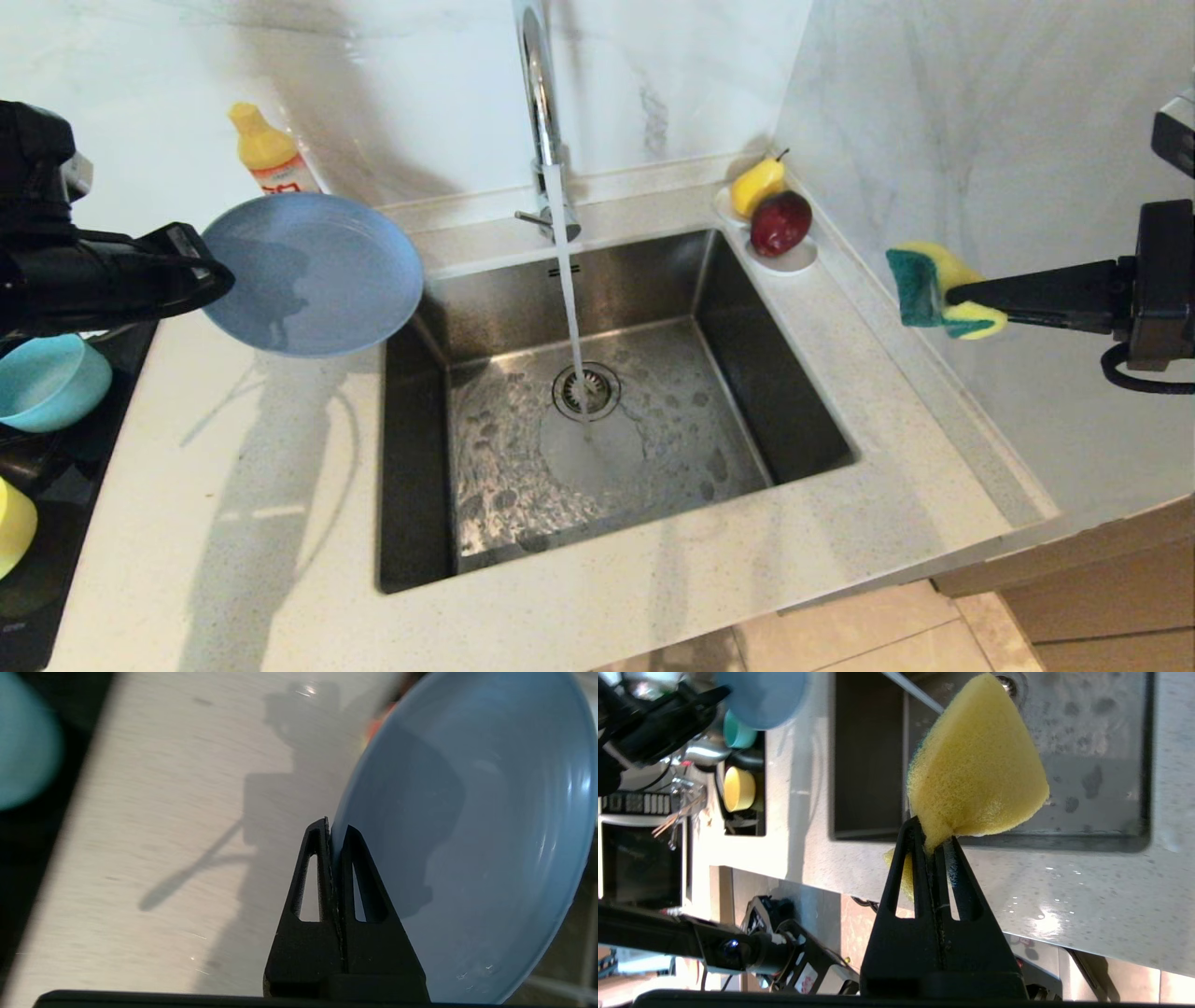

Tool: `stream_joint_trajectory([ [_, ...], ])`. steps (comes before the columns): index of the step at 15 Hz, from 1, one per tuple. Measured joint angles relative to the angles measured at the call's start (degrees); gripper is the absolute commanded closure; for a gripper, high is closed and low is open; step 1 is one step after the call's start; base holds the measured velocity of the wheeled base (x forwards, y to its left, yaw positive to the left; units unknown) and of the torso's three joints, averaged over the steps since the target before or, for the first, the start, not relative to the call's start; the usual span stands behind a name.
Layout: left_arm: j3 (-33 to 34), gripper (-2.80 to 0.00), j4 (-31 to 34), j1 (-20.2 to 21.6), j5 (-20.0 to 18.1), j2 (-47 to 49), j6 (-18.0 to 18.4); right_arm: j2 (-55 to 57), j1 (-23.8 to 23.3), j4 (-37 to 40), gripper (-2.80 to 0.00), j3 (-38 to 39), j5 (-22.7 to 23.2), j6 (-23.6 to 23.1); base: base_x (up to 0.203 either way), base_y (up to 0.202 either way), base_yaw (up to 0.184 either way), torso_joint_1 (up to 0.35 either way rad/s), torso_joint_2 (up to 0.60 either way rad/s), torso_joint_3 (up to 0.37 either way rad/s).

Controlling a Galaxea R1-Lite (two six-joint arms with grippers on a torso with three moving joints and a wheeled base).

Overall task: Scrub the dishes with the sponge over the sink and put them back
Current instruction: Place the plate on the table

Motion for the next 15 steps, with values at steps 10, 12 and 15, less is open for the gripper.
stream_joint_trajectory([
  [10,4.6,0.00,-0.8,15.2,-10.9,5.4,-5.3,1.9,-0.6,0.0,0.00,0.0,0.2,-1.2,0.000,0.000,0.000,0.000,0.00,0.000],
  [12,6.0,0.00,-2.1,15.6,-11.8,6.2,-6.0,2.0,-0.6,0.0,0.00,0.1,0.1,-1.2,0.000,0.000,0.000,0.000,0.00,0.000],
  [15,8.7,0.00,-5.3,15.7,-11.6,6.6,-6.1,2.0,-0.6,0.1,0.00,0.2,0.2,-1.2,0.000,0.000,0.000,0.000,0.00,0.000],
])
